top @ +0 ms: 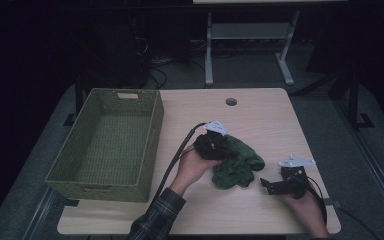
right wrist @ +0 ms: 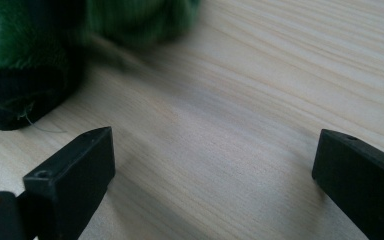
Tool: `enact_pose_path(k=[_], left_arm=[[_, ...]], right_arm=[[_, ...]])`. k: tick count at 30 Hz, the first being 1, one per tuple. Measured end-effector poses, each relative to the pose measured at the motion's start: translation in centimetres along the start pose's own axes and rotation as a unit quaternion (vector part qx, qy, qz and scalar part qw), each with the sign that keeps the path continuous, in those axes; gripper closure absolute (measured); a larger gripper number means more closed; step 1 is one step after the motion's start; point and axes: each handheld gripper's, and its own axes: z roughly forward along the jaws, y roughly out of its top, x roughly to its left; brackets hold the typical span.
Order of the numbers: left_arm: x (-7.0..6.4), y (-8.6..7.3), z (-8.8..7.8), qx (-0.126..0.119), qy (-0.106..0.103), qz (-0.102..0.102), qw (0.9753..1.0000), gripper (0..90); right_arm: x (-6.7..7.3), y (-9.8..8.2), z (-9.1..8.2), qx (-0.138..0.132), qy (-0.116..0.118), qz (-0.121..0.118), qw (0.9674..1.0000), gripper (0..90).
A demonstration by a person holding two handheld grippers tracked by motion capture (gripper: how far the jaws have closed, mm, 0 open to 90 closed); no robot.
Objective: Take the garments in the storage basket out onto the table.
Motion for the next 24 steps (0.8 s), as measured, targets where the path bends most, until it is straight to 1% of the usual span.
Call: enact_pose_path(k=[3,7,11,12,13,15,17,20,24], left_arm=[[0.7,-0.9,0.7,0.005,0.003,-0.013,0.9999,85.6],[1.7,-1.9,1.6,0.027,0.011,-0.023,0.9993,85.4],[2.1,-2.8,2.8,0.052,0.020,-0.020,0.9983,85.1],[2.2,-3.0,3.0,0.060,0.021,-0.015,0.9979,85.1],[2.3,-3.1,3.2,0.061,0.023,-0.017,0.9977,85.1],[2.4,-3.3,3.6,0.071,0.026,-0.012,0.9971,85.1],[2.6,-3.4,3.8,0.071,0.024,-0.015,0.9971,84.8],[2.4,-3.2,3.5,0.068,0.025,-0.009,0.9973,81.9],[1.4,-2.6,2.4,0.057,0.031,0.003,0.9979,69.2]], right_arm=[[0.0,0.0,0.0,0.000,0.000,0.000,1.0000,3.2],[0.0,0.0,0.0,0.000,0.000,0.000,1.0000,3.2],[0.0,0.0,0.0,0.000,0.000,0.001,1.0000,3.2],[0.0,0.0,0.0,0.000,0.000,0.000,1.0000,3.2],[0.0,0.0,0.0,0.000,0.000,0.001,1.0000,3.2],[0.0,0.0,0.0,0.000,0.000,0.001,1.0000,3.2],[0.0,0.0,0.0,0.000,0.000,0.001,1.0000,3.2],[0.0,0.0,0.0,0.000,0.000,0.001,1.0000,3.2],[0.0,0.0,0.0,0.000,0.000,0.000,1.0000,3.2]])
